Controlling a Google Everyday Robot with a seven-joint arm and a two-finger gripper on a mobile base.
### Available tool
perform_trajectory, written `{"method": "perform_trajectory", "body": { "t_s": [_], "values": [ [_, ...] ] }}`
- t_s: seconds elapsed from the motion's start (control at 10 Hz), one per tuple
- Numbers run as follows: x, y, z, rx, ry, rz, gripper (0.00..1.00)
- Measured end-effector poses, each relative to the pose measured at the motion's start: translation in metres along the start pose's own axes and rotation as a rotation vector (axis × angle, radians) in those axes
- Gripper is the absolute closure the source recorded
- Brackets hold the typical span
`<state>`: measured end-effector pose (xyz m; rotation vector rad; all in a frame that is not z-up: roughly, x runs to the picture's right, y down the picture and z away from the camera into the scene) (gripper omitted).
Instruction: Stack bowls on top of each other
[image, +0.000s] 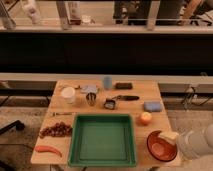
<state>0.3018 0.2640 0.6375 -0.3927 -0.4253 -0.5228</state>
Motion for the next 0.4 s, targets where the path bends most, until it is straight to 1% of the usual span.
{"method": "perform_trajectory", "body": {
  "t_s": [0.1, 0.2, 0.3, 0.4],
  "values": [
    [0.0005, -0.0012, -0.0014, 0.004, 0.007, 0.002, 0.2],
    [0.0012, -0.0043, -0.0065, 0.011, 0.013, 0.005, 0.25],
    [-0.0001, -0.0039, -0.0091, 0.004, 0.006, 0.005, 0.28],
    [0.0002, -0.0044, -0.0082, 0.004, 0.002, 0.003, 0.26]
  ]
}}
